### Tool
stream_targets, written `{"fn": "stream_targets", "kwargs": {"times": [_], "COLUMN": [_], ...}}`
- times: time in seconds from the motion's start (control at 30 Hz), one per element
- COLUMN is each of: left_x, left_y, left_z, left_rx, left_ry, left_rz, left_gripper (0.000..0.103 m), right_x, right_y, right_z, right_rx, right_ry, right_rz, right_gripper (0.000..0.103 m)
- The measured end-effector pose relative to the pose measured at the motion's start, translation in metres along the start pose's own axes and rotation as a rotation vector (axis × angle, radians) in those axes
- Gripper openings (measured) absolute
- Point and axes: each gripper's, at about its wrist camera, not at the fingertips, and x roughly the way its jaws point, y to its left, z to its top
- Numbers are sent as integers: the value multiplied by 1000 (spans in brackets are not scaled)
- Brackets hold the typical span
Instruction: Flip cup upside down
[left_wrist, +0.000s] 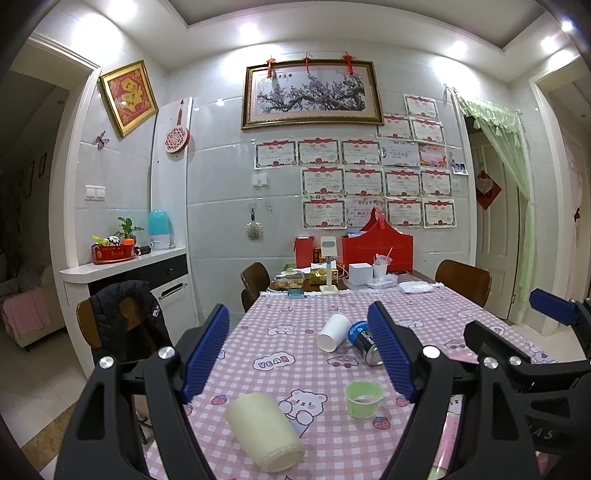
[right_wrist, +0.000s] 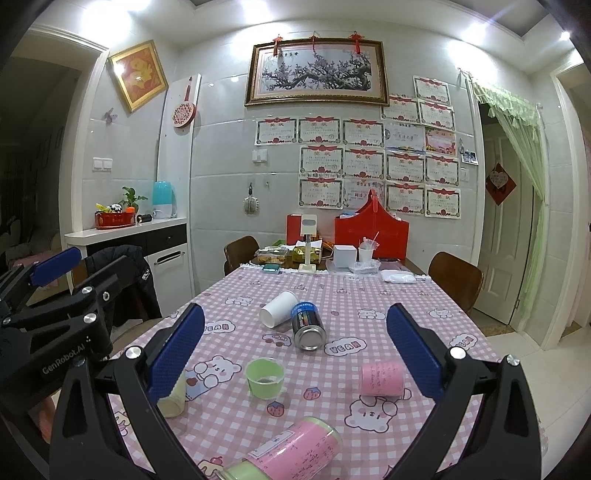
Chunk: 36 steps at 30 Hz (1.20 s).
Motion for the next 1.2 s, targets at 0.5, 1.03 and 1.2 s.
{"fn": "stream_targets", "kwargs": {"times": [0.5, 1.03, 1.2], "left_x": [1, 8, 13], "left_y": [-1, 1, 3], "left_z": [1, 3, 5], "left_rx": [12, 14, 14], "left_ry": [0, 10, 16], "left_rz": [10, -9, 6], "left_gripper": [76, 76, 83], "right_x": [1, 4, 10], "right_y": [0, -2, -6], "right_z": [2, 0, -1], "right_rx": [3, 11, 21], "right_ry": [6, 14, 22], "right_rz": [1, -3, -6], "right_gripper": [95, 95, 95]}}
